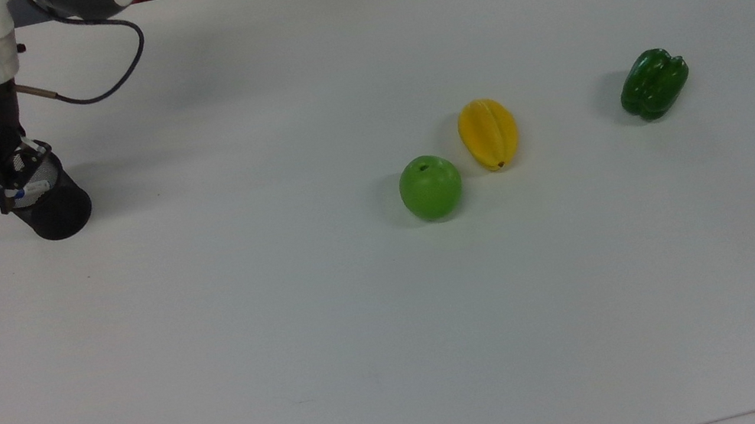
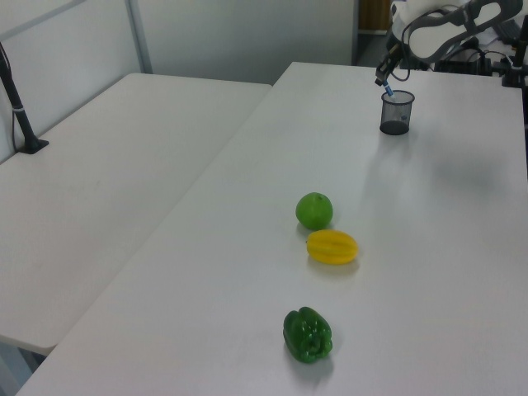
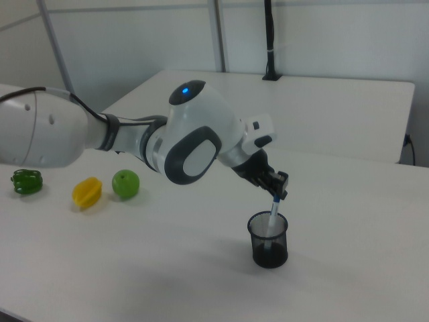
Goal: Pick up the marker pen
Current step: 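Lower the gripper and close it on the blue-capped marker, then lift the marker up out of the pen cup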
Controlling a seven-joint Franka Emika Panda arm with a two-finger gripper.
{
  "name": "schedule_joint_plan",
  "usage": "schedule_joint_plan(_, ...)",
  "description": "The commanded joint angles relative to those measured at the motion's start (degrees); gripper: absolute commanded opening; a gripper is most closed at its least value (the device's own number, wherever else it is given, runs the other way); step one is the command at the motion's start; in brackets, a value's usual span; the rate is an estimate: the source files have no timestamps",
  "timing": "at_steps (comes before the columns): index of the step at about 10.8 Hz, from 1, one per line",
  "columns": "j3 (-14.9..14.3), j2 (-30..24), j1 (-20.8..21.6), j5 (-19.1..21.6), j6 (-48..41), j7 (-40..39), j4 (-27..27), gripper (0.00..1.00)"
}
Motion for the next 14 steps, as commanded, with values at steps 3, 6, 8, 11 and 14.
schedule_joint_plan(3, 0.15, -9.23, 0.05, 0.46, -6.73, -0.64, 0.75, 0.00)
schedule_joint_plan(6, 0.67, -12.31, 0.05, 3.70, -10.43, -0.55, 4.26, 0.00)
schedule_joint_plan(8, 2.16, -12.93, 0.14, 6.25, -15.59, -0.55, 7.42, 0.00)
schedule_joint_plan(11, 4.27, -13.46, 0.14, 13.01, -25.96, -0.46, 13.22, 0.00)
schedule_joint_plan(14, 5.85, -14.69, 0.22, 19.34, -38.62, -0.11, 16.31, 0.00)
